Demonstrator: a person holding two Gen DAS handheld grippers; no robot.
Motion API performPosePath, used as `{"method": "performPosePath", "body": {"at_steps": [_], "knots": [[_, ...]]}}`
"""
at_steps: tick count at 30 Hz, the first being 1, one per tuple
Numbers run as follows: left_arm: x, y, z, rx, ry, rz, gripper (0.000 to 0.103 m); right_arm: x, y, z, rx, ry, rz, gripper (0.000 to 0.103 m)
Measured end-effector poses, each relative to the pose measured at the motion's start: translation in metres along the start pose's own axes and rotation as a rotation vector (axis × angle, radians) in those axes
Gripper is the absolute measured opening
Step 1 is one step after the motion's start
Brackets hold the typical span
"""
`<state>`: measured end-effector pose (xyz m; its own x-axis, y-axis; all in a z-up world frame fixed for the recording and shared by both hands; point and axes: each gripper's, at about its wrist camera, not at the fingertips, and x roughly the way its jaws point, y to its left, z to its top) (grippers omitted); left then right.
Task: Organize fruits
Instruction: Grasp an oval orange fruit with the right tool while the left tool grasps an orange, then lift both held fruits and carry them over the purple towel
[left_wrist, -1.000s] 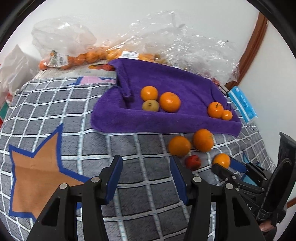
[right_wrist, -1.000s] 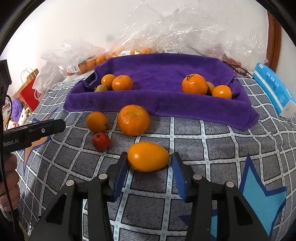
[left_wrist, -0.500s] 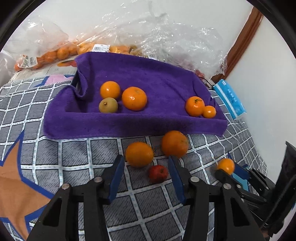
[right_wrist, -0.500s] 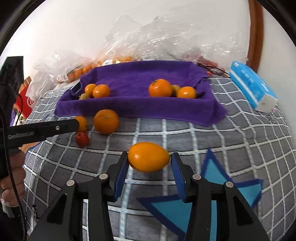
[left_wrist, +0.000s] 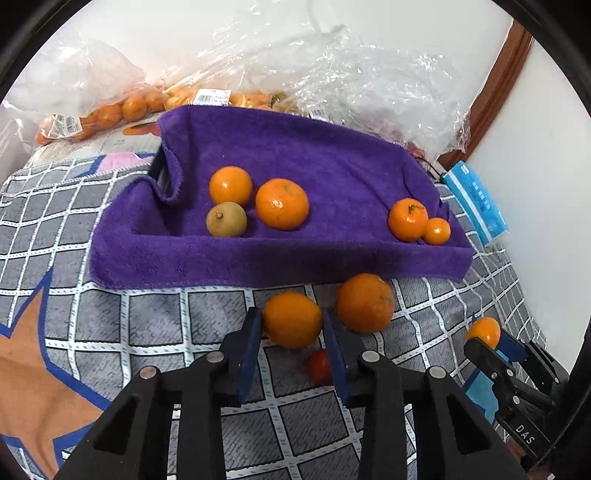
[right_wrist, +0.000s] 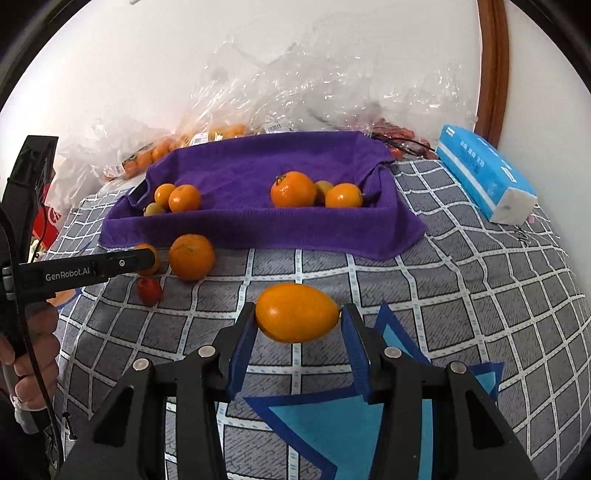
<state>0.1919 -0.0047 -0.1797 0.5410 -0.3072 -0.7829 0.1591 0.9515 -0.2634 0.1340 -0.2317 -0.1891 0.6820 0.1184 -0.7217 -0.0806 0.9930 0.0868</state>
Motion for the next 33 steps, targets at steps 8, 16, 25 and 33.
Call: {"method": "performPosePath", "body": {"at_steps": [8, 16, 25, 33], "knots": [[-0.029, 0.001, 0.005, 0.004, -0.077, 0.007, 0.032, -0.006, 0.005, 0.018, -0.008, -0.032, -0.012, 0.046], [-0.048, 0.006, 0.022, -0.011, -0.134, 0.017, 0.032, -0.009, 0.008, 0.045, -0.013, -0.064, -0.03, 0.046], [-0.058, 0.012, 0.046, -0.016, -0.194, 0.043, 0.032, -0.003, 0.007, 0.076, -0.002, -0.11, -0.003, 0.046], [-0.055, 0.027, 0.062, -0.045, -0.216, 0.072, 0.032, 0.008, -0.002, 0.102, 0.003, -0.142, -0.009, 0.046]]}}
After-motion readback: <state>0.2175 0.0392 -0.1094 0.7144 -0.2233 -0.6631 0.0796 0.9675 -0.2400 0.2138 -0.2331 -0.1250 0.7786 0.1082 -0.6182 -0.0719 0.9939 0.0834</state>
